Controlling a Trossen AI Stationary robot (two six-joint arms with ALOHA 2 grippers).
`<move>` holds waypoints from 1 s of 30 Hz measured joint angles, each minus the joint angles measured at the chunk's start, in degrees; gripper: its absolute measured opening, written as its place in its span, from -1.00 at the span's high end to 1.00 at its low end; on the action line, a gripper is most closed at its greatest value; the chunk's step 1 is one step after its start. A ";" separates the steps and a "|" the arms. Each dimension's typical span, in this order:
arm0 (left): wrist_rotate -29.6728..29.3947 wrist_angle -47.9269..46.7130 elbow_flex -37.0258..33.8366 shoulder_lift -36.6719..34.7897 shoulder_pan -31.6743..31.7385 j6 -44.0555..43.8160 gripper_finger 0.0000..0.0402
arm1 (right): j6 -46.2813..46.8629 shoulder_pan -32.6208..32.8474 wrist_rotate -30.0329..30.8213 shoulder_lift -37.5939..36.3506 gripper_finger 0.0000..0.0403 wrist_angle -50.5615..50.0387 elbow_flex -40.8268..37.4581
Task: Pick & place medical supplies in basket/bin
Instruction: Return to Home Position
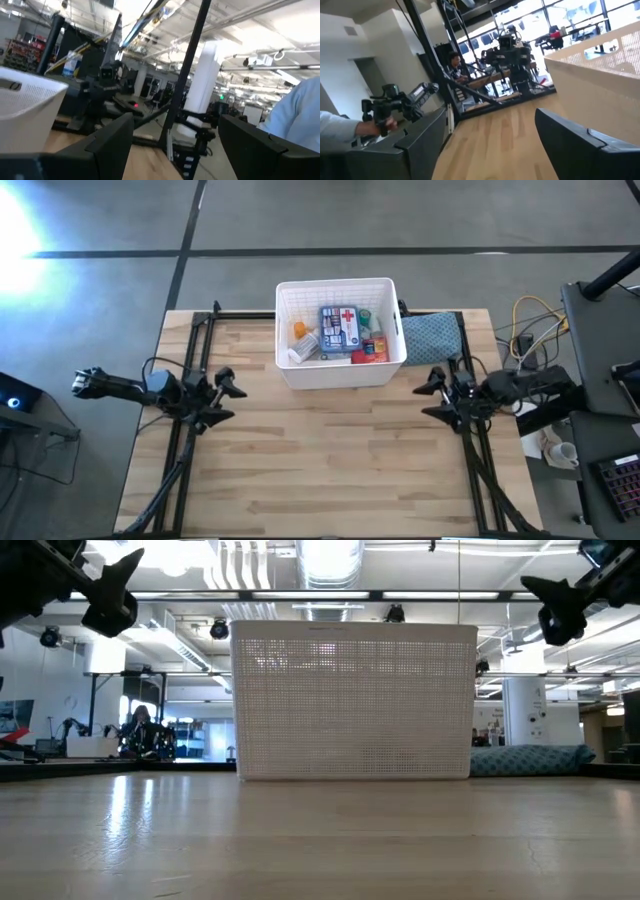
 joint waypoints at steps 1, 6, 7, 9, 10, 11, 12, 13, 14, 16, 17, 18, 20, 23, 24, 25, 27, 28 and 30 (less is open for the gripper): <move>0.00 -0.66 0.00 0.03 0.02 -0.17 -0.35 | -0.02 0.00 -0.02 -0.02 -0.47 0.19 -0.53; 0.04 -0.92 -0.01 1.87 0.02 -0.35 -0.35 | 0.00 -0.02 -0.02 0.00 -0.49 -0.39 -2.01; 0.04 -0.91 0.01 2.22 0.02 -0.34 -0.35 | 0.05 -0.02 -0.02 0.00 -0.48 -0.47 -2.23; 0.04 -0.69 0.02 3.13 0.02 -0.35 -0.35 | 0.09 -0.02 -0.02 0.00 -0.47 -1.34 -2.52; 0.04 -0.71 0.01 3.55 0.02 -0.36 -0.35 | 0.03 -0.02 -0.02 0.02 -0.46 -1.97 -2.56; 0.05 -0.78 -0.02 3.96 0.02 -0.36 -0.35 | -0.04 -0.02 -0.03 0.08 -0.45 -2.58 -2.56; 0.07 -0.84 -0.02 4.43 0.01 -0.36 -0.35 | -0.07 -0.02 -0.04 0.13 -0.45 -3.21 -2.56; 0.07 -0.82 -0.02 4.94 0.02 -0.36 -0.35 | -0.07 -0.02 -0.05 0.15 -0.44 -3.71 -2.57; 0.07 -0.86 0.00 5.45 0.02 -0.38 -0.35 | -0.08 -0.02 -0.04 0.15 -0.44 -3.81 -2.63; 0.09 -0.88 0.00 6.50 0.02 -0.39 -0.35 | -0.11 0.02 -0.17 0.13 -0.44 -3.69 -2.78; 0.09 -0.88 0.00 6.94 0.02 -0.39 -0.35 | -0.13 0.02 -0.17 0.11 -0.45 -3.67 -2.87; 0.09 -0.88 0.00 7.41 0.02 -0.39 -0.35 | -0.15 0.02 -0.17 0.11 -0.45 -3.69 -2.93; 0.09 -0.89 0.00 8.51 0.02 -0.39 -0.35 | -0.17 0.02 -0.17 0.19 -0.47 -3.74 -3.01; 0.09 -0.93 0.00 10.09 0.02 -0.41 -0.35 | -0.20 0.02 -0.17 0.20 -0.48 -3.70 -3.00; 0.09 -0.95 0.00 10.56 0.02 -0.41 -0.35 | -0.20 0.02 -0.17 0.20 -0.49 -3.71 -3.00; 0.09 -0.93 0.00 11.05 0.01 -0.41 -0.35 | -0.20 0.02 -0.17 0.20 -0.49 -3.71 -3.02; 0.09 -0.93 0.00 12.11 0.01 -0.41 -0.35 | -0.21 0.02 -0.17 0.20 -0.48 -3.69 -3.02; 0.09 -0.93 0.00 12.58 0.01 -0.43 -0.35 | -0.20 0.02 -0.17 0.20 -0.48 -3.69 -3.01; 0.10 -0.93 0.00 13.55 0.02 -0.42 -0.35 | -0.22 0.02 -0.17 0.20 -0.46 -3.69 -3.02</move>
